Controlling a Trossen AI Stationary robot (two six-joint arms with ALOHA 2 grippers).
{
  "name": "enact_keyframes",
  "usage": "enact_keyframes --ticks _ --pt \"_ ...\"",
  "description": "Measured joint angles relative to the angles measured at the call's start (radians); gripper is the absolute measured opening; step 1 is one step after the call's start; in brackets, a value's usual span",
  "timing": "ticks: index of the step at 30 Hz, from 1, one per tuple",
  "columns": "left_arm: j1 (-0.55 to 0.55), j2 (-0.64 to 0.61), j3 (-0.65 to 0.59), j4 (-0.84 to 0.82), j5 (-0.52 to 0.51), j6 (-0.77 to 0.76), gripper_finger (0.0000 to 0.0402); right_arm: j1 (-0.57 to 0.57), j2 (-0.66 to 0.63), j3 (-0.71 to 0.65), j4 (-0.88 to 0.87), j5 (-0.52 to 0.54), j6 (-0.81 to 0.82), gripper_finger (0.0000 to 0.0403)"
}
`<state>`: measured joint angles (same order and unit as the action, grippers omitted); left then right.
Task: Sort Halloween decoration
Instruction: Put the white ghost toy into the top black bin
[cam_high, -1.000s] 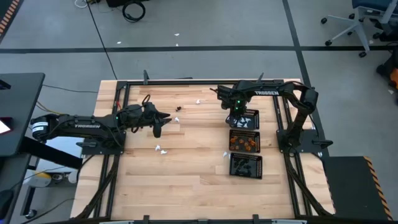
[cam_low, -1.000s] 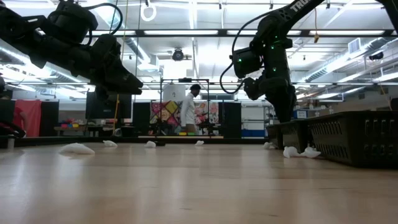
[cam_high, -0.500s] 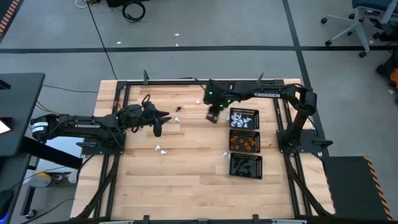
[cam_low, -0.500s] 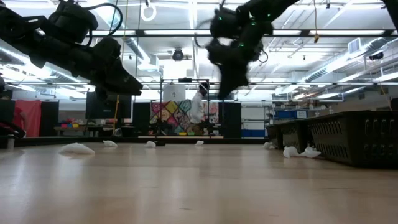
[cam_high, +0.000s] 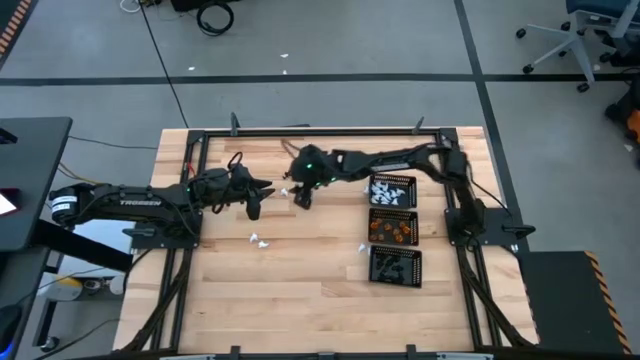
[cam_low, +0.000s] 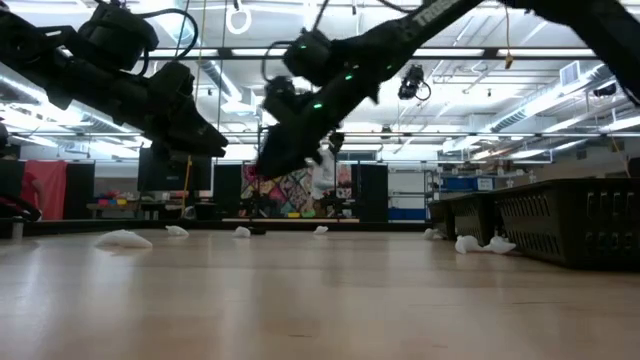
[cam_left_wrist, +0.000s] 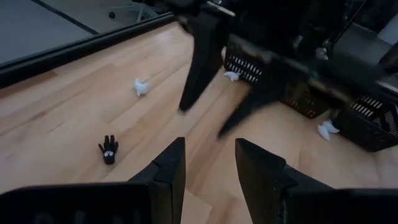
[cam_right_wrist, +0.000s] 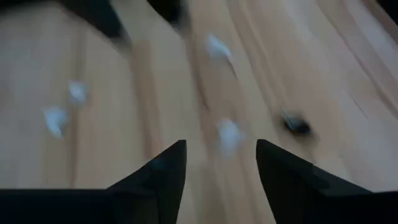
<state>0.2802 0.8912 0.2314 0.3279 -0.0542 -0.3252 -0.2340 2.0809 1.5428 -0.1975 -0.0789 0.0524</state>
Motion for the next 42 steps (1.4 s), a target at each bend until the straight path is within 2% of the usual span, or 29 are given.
enact_keyframes --ticks 8,15,20,26,33,37,42 --pt "0.0 0.0 0.0 -0.018 -0.007 -0.006 0.0126 0.01 0.187 0.147 0.186 0.001 -0.002 0.0203" --pt "0.002 -0.009 0.0 -0.033 -0.011 -0.112 0.0126 -0.003 0.249 0.148 0.261 -0.004 0.063 0.0214" --pt "0.001 -0.025 0.0 -0.062 -0.009 -0.11 0.0126 -0.003 0.279 0.108 0.402 0.004 0.047 0.0213" --pt "0.001 -0.03 0.0 -0.071 -0.01 -0.108 0.0126 -0.004 0.277 0.029 0.494 0.003 0.034 0.0213" --pt "0.004 -0.03 0.0 -0.083 -0.062 -0.095 0.0126 -0.01 0.277 -0.075 0.602 -0.023 0.025 0.0211" --pt "0.004 -0.029 0.034 -0.204 -0.109 -0.027 0.0126 -0.011 0.276 -0.141 0.676 -0.034 0.022 0.0211" --pt "0.004 -0.028 0.1 -0.35 -0.159 0.149 0.0126 -0.011 0.275 -0.194 0.751 -0.043 0.02 0.021"
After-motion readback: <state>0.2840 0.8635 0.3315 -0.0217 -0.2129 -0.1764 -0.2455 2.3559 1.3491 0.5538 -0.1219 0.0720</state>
